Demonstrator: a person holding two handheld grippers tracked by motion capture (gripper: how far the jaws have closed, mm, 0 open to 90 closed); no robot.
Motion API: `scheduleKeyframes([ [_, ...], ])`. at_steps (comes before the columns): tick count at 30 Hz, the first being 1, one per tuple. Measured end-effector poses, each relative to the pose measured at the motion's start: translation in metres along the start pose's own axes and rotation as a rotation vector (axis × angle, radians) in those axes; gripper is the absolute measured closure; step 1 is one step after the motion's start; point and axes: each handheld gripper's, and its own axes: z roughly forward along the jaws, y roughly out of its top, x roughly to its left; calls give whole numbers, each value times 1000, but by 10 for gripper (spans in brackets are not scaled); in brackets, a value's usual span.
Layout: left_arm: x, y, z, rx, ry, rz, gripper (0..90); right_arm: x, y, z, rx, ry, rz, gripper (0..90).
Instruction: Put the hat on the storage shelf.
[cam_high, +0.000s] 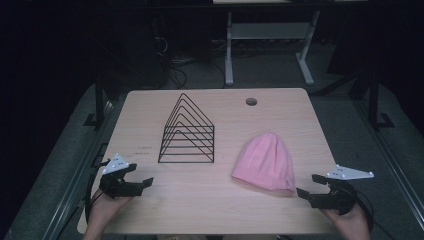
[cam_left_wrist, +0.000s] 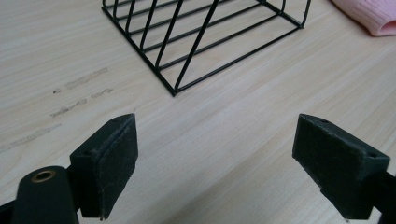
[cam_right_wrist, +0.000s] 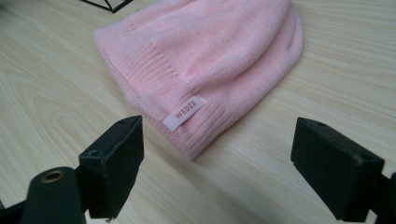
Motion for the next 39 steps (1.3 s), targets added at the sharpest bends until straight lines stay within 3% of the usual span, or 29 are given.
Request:
scheduleKeyframes([
  [4,0,0,1,10,9,12,138,-1,3,2,5,7,-2,166],
  [7,-1,-1,1,-5,7,-8,138,-2,5,2,5,15,4,166],
  [10,0,-2,-1,8,11,8,138,-6,9,4,2,27,5,166],
  [24,1,-5,-3,-1,31,-21,138,-24,33,13,18,55,15,165],
  [39,-1,-7,-1,21,38,-29,138,-31,75,29,84,129,-44,165],
])
